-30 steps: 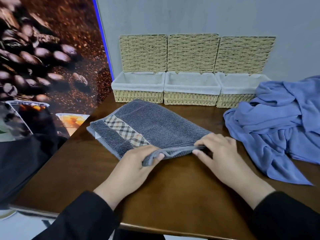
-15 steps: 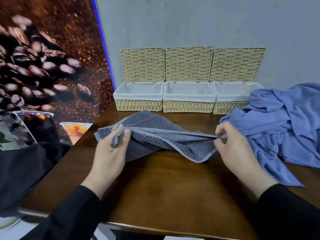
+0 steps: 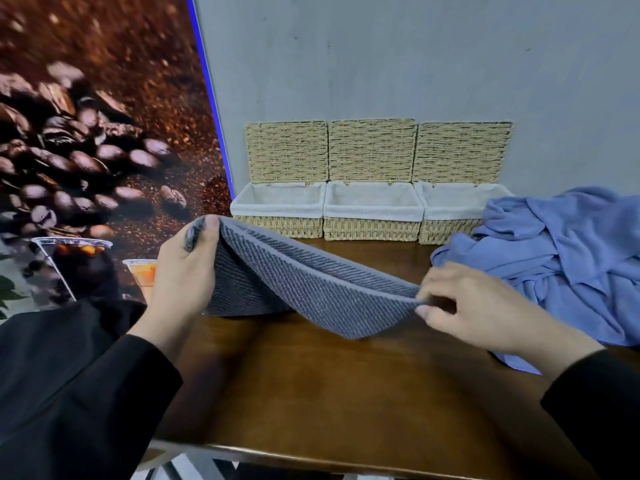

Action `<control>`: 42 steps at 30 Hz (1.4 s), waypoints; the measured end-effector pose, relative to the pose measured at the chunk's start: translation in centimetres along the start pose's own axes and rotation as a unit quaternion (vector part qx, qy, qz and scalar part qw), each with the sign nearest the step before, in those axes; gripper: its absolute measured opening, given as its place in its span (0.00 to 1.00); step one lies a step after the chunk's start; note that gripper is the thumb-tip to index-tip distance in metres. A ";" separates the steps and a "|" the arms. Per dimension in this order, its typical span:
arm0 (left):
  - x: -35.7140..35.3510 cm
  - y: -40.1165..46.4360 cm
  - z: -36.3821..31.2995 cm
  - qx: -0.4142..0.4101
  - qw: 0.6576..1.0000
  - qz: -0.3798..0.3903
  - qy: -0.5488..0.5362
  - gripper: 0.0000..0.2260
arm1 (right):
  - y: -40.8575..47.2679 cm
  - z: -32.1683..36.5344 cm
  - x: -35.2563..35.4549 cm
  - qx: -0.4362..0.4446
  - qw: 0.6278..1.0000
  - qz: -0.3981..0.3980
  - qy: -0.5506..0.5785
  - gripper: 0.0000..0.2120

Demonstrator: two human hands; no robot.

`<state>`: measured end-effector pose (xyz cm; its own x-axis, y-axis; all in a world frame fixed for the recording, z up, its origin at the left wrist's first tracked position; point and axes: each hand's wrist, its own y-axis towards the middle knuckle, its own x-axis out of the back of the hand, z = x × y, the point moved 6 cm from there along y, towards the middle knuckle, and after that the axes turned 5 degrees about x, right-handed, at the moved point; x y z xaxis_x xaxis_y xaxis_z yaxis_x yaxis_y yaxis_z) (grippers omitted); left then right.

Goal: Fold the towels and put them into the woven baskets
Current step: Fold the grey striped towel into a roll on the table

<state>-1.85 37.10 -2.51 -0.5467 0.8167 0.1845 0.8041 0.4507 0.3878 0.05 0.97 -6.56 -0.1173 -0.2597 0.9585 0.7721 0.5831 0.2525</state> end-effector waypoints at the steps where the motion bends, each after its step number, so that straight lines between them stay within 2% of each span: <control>1: 0.1 0.2 -0.1 -0.001 1.000 0.013 0.015 0.14 | -0.2 -0.2 0.2 -0.016 0.998 0.006 -0.053 0.14; 3: 0.2 0.2 -0.5 -0.021 0.997 0.051 0.057 0.13 | 0.0 -0.5 1.4 -0.042 0.993 -0.047 -0.100 0.21; 4: 0.3 0.2 -0.8 -0.036 0.994 0.071 0.080 0.12 | 0.1 -0.5 2.4 -0.058 0.990 -0.096 -0.080 0.22; 8: 0.9 0.5 -1.6 -0.100 0.964 0.132 0.206 0.09 | 0.1 -1.2 6.2 -0.127 0.954 -0.264 0.061 0.20; 11: 1.5 1.4 -2.4 -0.120 0.951 0.123 0.256 0.09 | 0.4 -0.5 8.6 -0.141 0.928 -0.326 0.112 0.14; 13: 1.7 2.2 -3.4 -0.112 0.958 0.102 0.242 0.08 | 1.2 -0.5 9.1 -0.153 0.923 -0.325 0.140 0.14; 16: 1.6 3.2 -4.2 -0.072 0.980 0.088 0.166 0.07 | 2.3 -0.7 9.4 -0.173 0.904 -0.324 0.219 0.15; 19: 1.7 3.6 -5.5 -0.074 0.992 0.028 0.100 0.07 | 3.0 -0.9 9.9 -0.188 0.850 -0.384 0.307 0.15; 22: 1.8 4.1 -7.6 -0.102 0.992 -0.027 0.063 0.10 | 3.4 -0.7 11.7 -0.180 0.808 -0.460 0.322 0.14; 27: 1.9 5.3 -10.5 -0.124 0.992 -0.033 0.019 0.09 | 3.9 -1.3 14.9 -0.167 0.770 -0.520 0.329 0.12; 30: 1.5 6.8 -11.7 -0.144 0.989 -0.027 0.012 0.09 | 5.2 -2.4 16.0 -0.159 0.795 -0.513 0.281 0.12; 33: -0.7 10.2 -10.1 -0.130 0.987 -0.002 0.091 0.09 | 8.3 -5.0 14.8 -0.179 0.835 -0.464 0.235 0.12; 35: -3.2 12.5 -6.7 -0.059 0.989 0.045 0.131 0.07 | 10.7 -7.5 12.4 -0.210 0.879 -0.381 0.195 0.16; 37: -5.7 13.0 -2.3 0.046 0.981 0.116 0.148 0.12 | 12.1 -9.1 8.8 -0.257 0.909 -0.274 0.181 0.21; 38: -6.7 12.7 -0.3 0.055 0.972 0.140 0.183 0.15 | 12.2 -9.5 7.2 -0.267 0.915 -0.244 0.181 0.24; 40: -8.1 10.5 2.6 0.015 0.948 0.181 0.260 0.13 | 11.4 -8.2 4.3 -0.235 0.923 -0.232 0.197 0.22; 42: -9.4 7.1 5.3 -0.027 0.913 0.259 0.315 0.12 | 9.9 -5.6 1.2 -0.189 0.938 -0.204 0.210 0.13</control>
<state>10.23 34.48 -6.32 -0.1364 0.5375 0.8322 0.9894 0.0314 0.1420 11.07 2.18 -3.66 -0.2556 -0.7276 0.6365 0.8920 0.0765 0.4456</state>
